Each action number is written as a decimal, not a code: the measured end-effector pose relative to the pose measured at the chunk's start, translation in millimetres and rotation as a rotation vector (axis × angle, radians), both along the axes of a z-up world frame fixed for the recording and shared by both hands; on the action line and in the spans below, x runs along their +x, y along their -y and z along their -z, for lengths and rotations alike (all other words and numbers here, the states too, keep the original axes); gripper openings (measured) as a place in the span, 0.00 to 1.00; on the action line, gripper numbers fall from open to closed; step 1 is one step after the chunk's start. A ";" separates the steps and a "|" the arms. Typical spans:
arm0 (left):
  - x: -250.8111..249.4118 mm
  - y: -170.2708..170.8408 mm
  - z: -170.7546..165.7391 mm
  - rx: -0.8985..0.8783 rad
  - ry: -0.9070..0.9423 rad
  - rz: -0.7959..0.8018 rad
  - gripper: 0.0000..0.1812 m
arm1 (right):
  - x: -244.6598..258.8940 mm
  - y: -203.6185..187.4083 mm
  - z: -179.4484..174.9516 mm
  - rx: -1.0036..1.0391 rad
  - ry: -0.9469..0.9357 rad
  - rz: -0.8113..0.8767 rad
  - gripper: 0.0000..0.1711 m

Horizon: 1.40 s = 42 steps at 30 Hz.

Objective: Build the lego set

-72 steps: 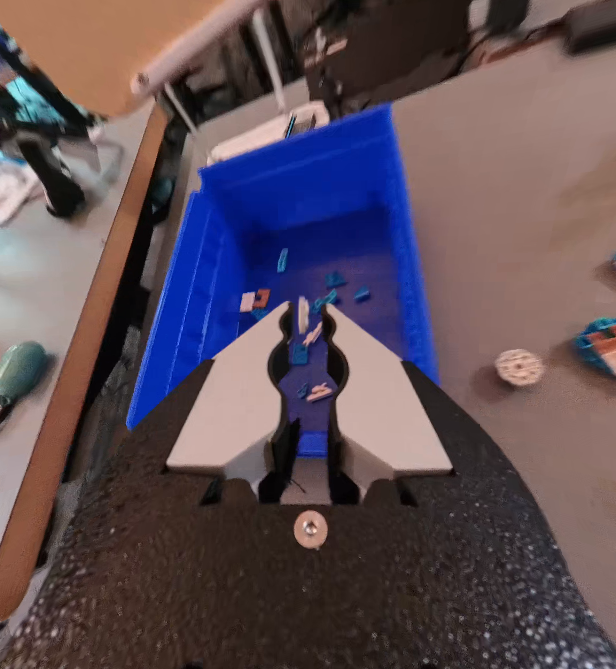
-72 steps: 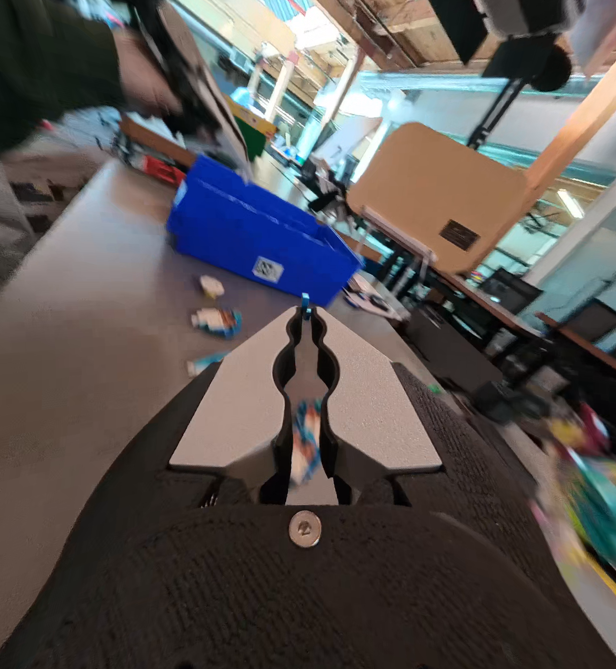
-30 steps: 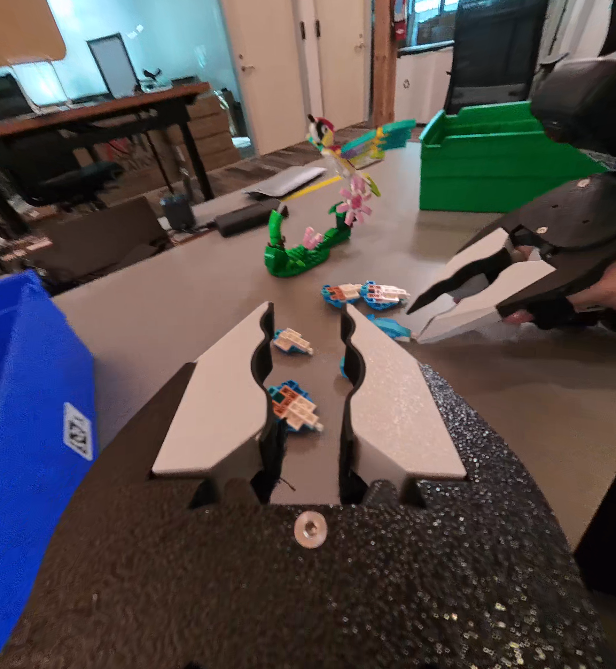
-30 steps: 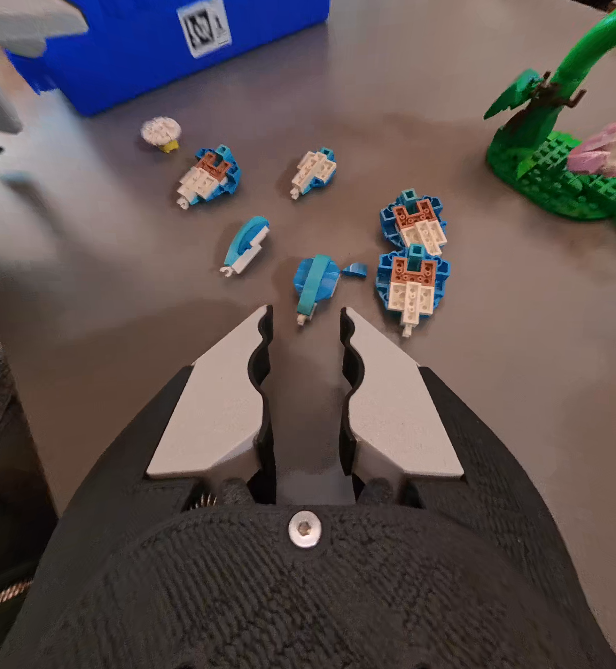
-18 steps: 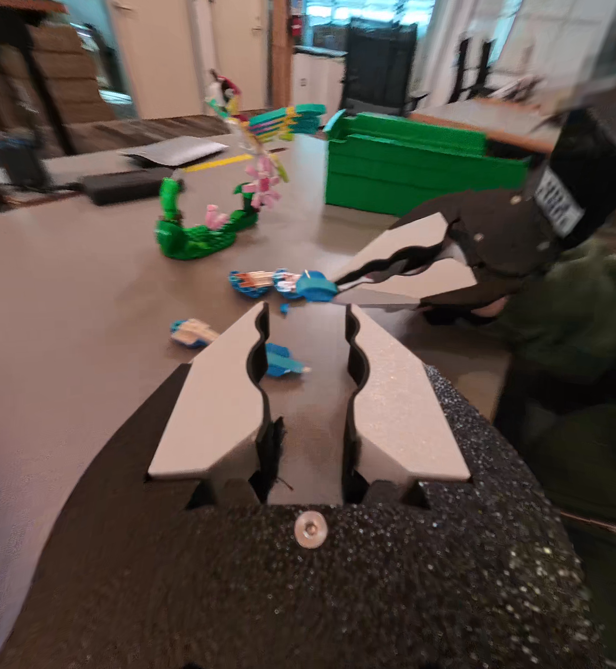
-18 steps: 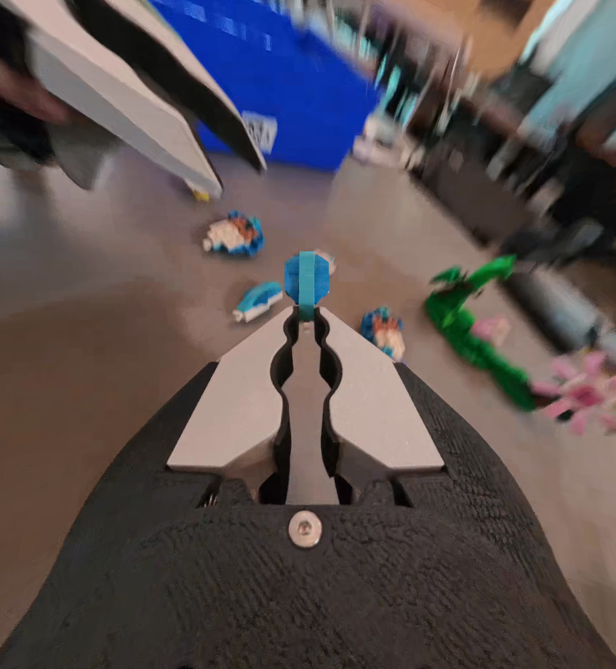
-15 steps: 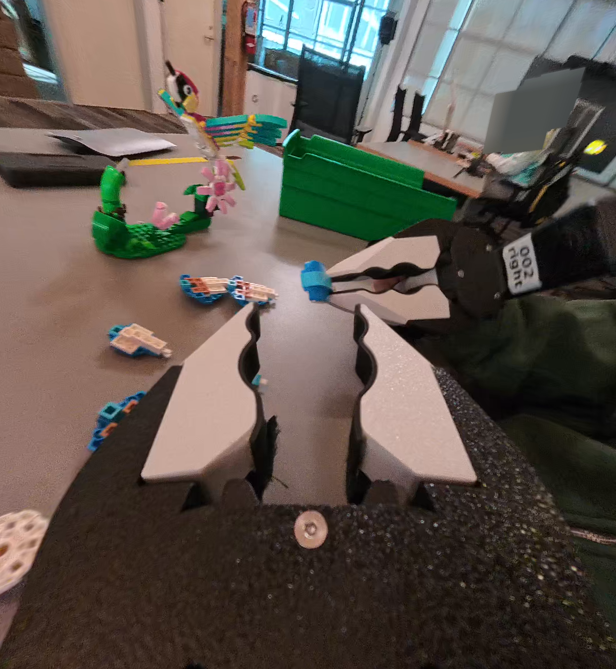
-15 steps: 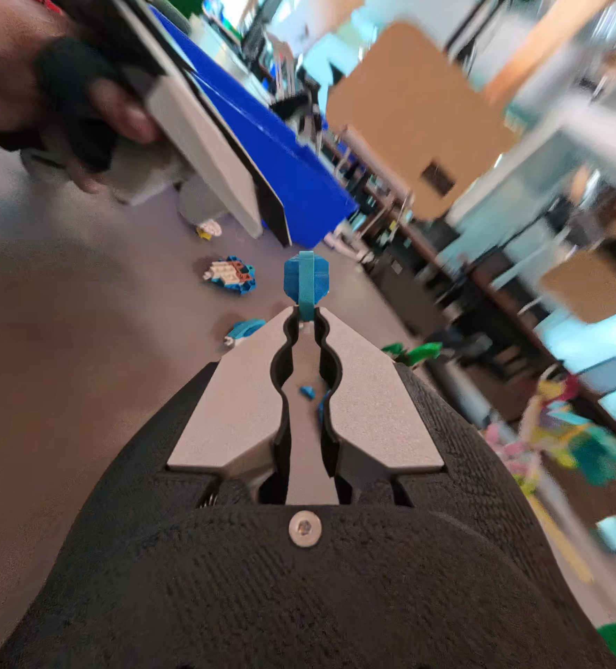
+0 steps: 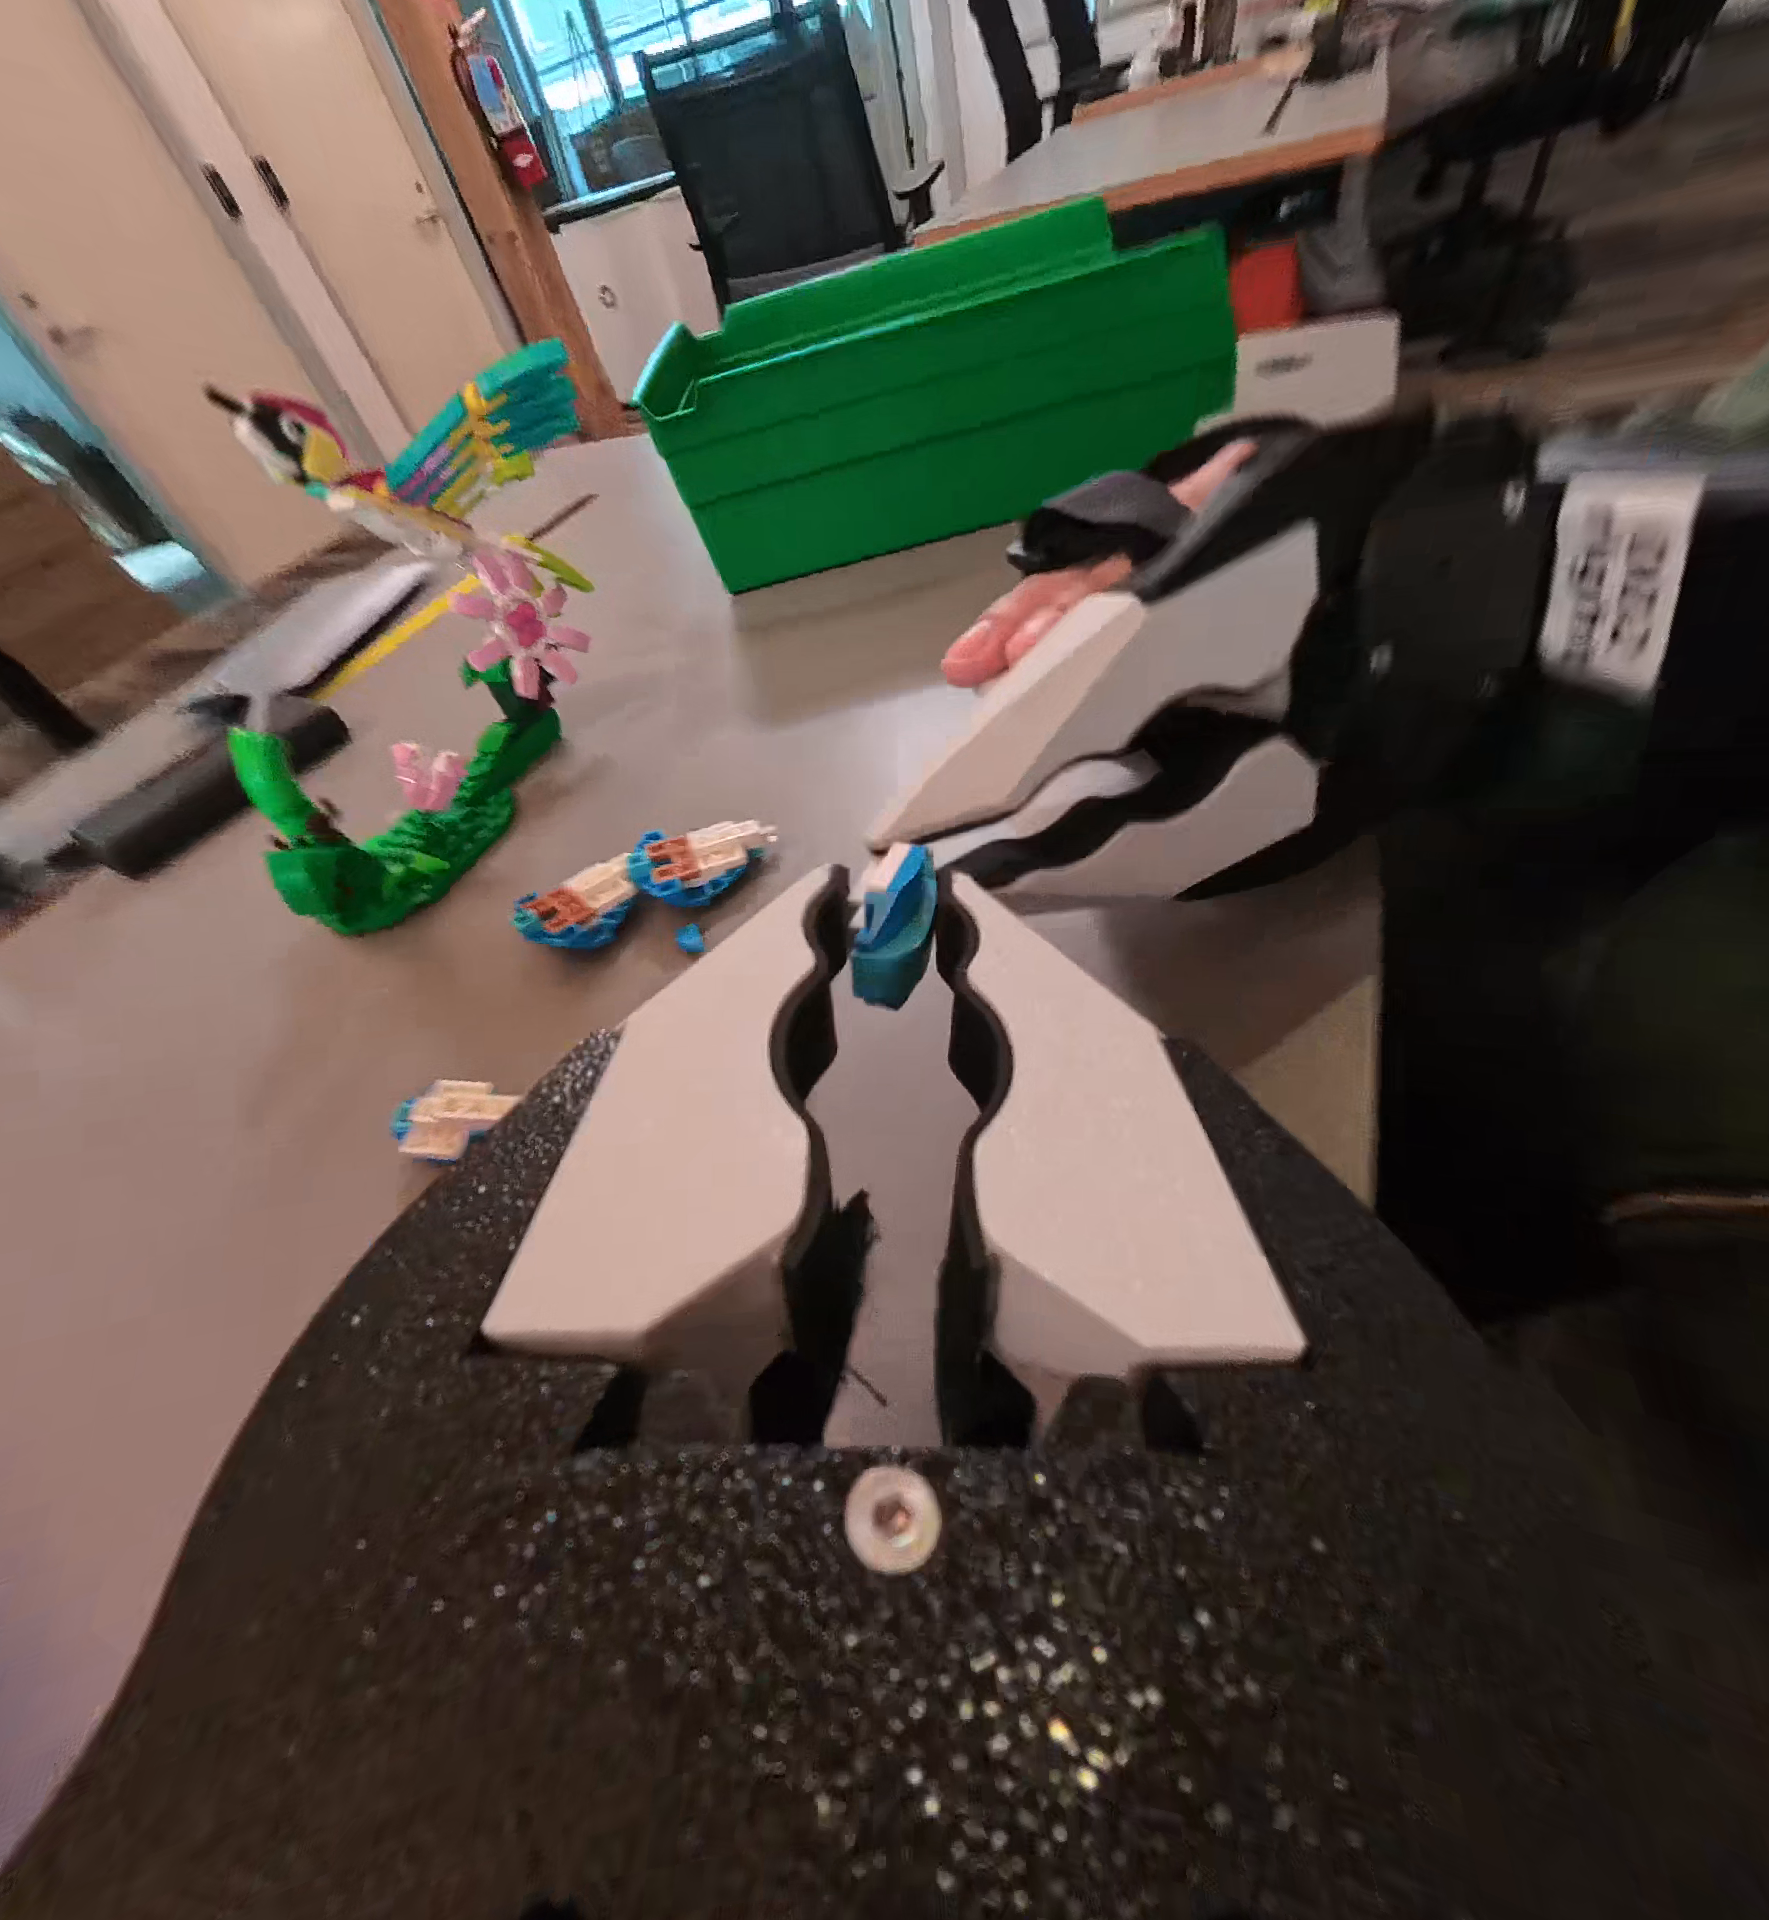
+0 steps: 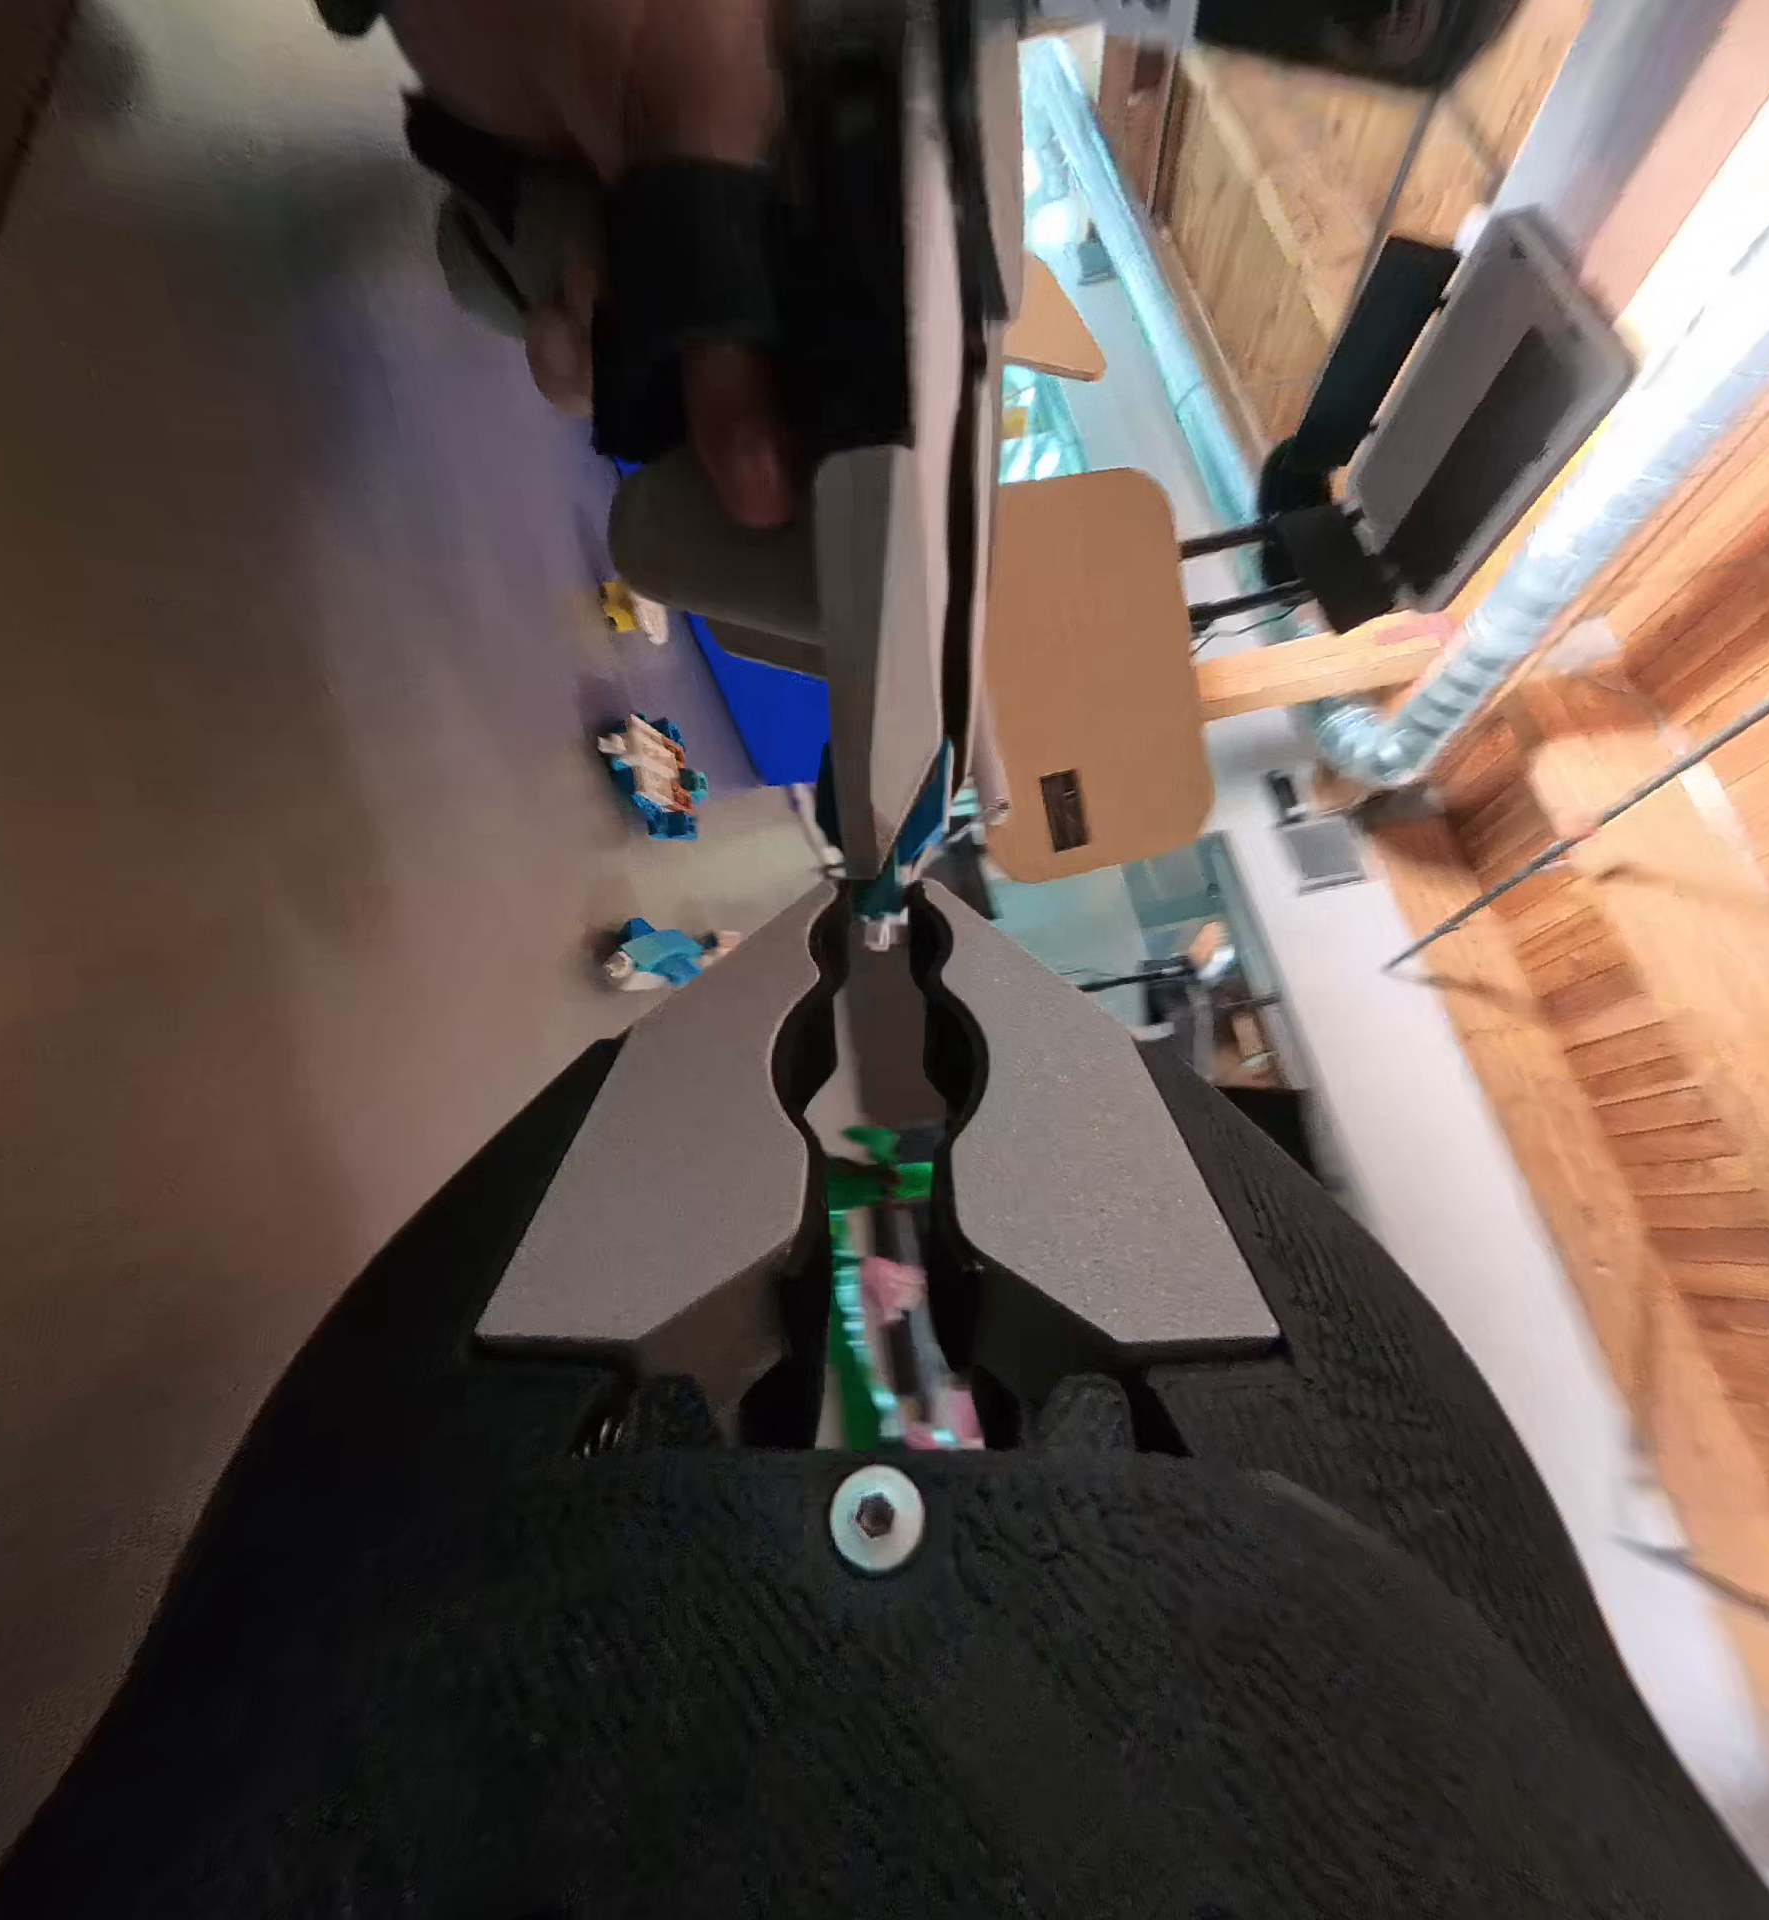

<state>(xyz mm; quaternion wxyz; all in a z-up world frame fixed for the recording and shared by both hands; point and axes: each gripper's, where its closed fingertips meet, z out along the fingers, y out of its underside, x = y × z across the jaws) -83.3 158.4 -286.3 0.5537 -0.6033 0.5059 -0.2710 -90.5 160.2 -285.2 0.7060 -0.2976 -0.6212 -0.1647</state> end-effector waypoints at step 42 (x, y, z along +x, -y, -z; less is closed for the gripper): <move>4.1 -11.8 -19.8 -0.938 0.626 0.029 0.11 | 13.4 -21.1 -25.3 0.389 0.060 0.313 0.05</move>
